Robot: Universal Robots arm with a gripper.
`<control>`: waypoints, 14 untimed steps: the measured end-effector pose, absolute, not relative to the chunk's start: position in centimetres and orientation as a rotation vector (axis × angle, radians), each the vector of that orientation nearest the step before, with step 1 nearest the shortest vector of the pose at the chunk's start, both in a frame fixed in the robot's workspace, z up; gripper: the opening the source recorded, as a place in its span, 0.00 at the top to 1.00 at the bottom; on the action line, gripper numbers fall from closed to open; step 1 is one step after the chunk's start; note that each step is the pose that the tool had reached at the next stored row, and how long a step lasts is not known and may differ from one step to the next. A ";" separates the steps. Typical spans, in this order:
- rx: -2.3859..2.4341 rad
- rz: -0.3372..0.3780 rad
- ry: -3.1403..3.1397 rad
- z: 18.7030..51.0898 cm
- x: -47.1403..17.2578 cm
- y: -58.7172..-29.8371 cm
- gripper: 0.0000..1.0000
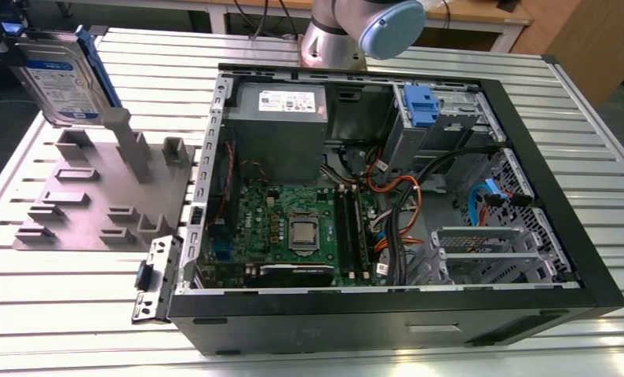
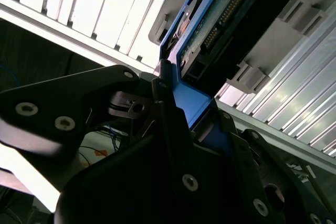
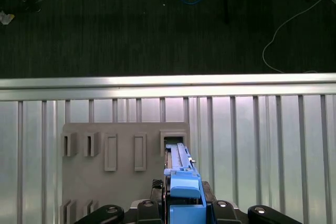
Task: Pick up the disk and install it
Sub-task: 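Pick up the disk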
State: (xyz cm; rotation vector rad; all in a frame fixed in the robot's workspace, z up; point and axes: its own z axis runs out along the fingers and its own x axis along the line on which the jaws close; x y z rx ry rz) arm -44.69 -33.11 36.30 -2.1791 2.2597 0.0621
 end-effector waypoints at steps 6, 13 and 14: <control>-2.179 0.062 2.260 36.4 -44.7 -33.1 0.64; -2.179 0.062 2.260 36.6 -44.7 -33.1 0.64; -2.179 0.062 2.260 36.7 -44.7 -33.1 0.64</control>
